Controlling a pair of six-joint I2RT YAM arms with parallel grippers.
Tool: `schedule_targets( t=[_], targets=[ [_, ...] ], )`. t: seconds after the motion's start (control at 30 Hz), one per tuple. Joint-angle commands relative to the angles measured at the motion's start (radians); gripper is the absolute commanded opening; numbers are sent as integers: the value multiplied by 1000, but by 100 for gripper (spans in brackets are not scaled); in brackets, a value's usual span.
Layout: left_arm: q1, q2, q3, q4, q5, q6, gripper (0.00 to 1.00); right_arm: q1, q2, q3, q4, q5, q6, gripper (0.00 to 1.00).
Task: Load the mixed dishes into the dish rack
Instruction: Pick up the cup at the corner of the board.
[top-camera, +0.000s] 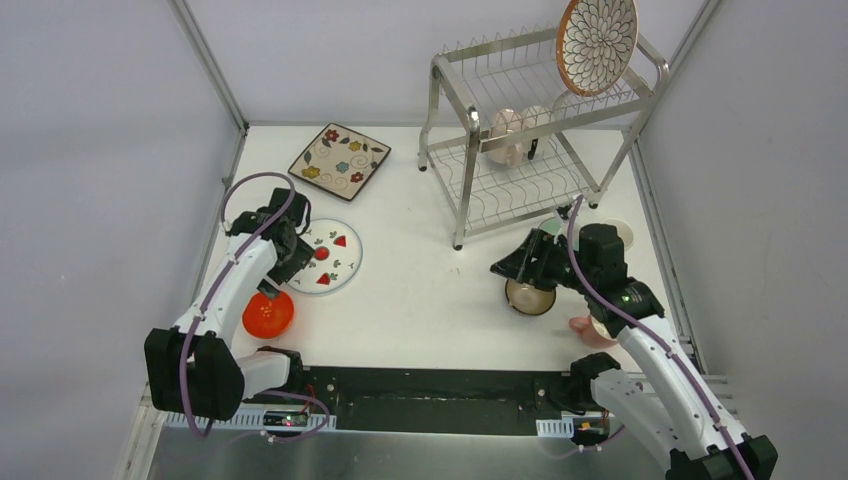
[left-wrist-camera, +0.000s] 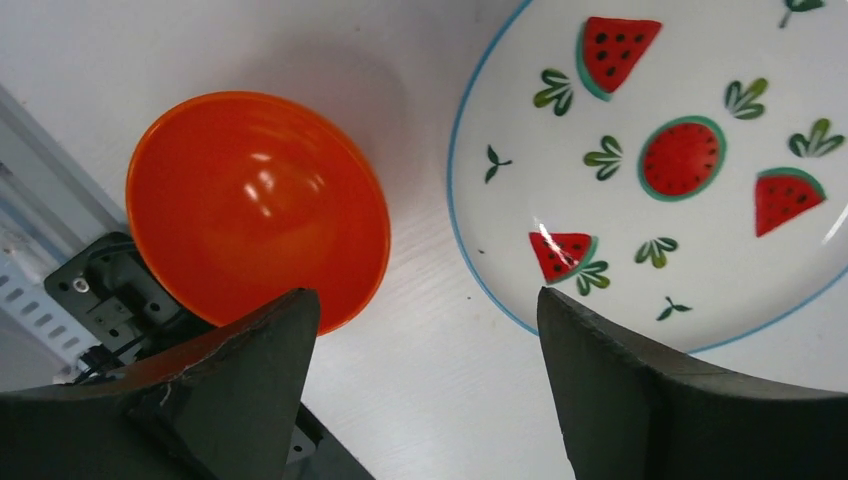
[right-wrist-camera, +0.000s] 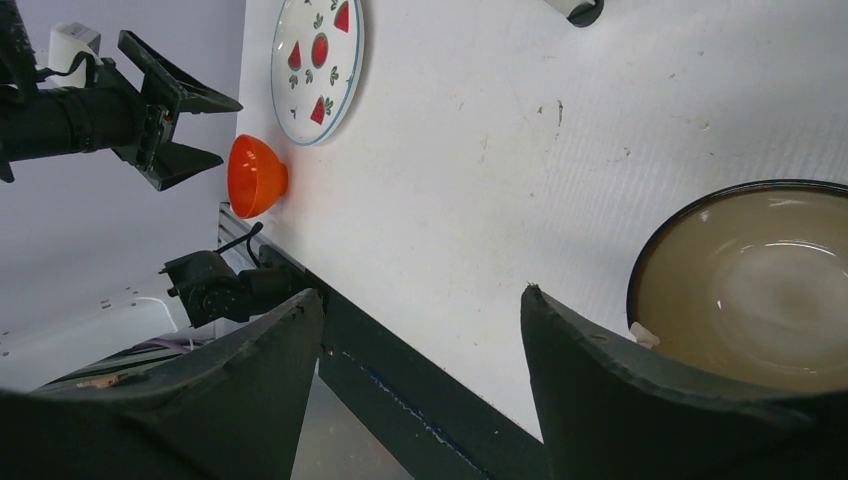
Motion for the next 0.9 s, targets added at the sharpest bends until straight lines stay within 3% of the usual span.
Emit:
schedule_targets(
  t=[0.0,0.5,0.7,0.87],
  targets=[
    [17,35,-15,-71,-59,-72,81,9,-24,4,57,23,23,74],
    [20,95,-40,-36,-7,-69,78,23,-17,-18,46,91,59,74],
    [19,68,22,-34,21,3,83,22,-10,32,-92,245,110,73],
    [19,44,92,-36,42,80,84,22,8,87,-263,531,227,73]
  ],
)
